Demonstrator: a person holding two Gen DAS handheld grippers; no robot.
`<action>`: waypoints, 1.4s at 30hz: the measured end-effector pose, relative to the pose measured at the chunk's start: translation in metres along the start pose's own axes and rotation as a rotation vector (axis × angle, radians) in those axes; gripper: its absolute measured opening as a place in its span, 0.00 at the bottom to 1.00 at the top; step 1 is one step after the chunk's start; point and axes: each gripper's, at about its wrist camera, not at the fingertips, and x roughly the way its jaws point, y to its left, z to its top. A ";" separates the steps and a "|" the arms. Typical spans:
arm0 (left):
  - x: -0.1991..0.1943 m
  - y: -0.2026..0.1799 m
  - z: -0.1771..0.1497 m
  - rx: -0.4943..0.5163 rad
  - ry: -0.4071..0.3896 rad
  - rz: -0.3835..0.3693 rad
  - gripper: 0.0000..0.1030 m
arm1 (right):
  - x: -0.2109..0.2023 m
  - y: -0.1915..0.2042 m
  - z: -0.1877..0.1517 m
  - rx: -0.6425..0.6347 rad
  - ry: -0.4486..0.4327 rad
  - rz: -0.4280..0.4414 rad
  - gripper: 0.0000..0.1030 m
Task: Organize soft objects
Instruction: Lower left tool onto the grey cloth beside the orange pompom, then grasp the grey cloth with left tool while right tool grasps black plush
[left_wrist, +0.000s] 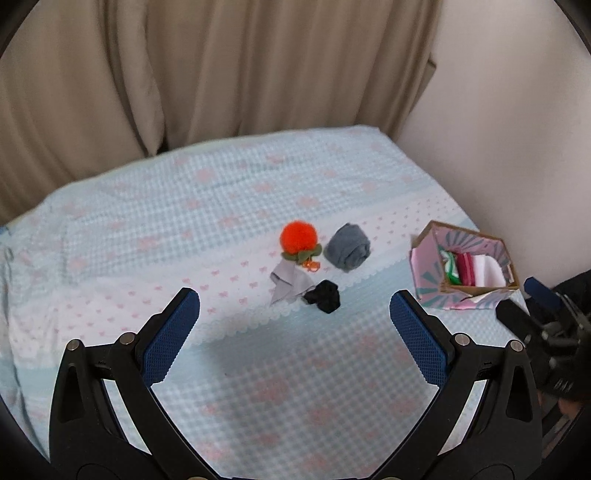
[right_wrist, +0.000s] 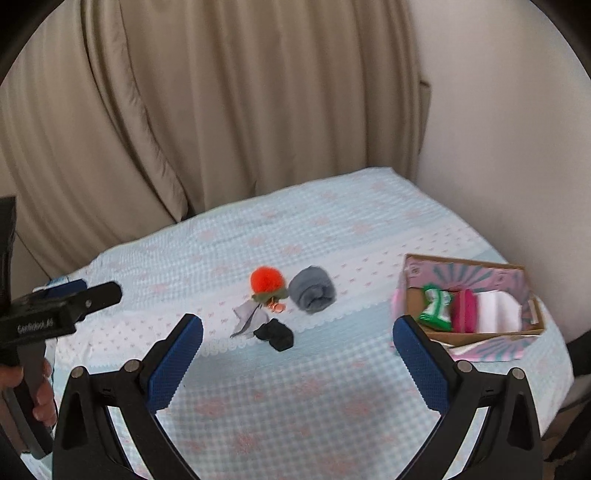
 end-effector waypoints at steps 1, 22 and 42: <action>0.014 0.003 0.001 -0.003 0.016 -0.005 1.00 | 0.010 0.002 -0.002 -0.007 0.007 0.004 1.00; 0.278 0.003 -0.009 0.038 0.255 -0.048 0.95 | 0.235 0.012 -0.079 -0.167 0.144 0.093 0.89; 0.330 0.005 -0.027 0.112 0.260 0.060 0.58 | 0.312 0.032 -0.093 -0.277 0.166 0.155 0.55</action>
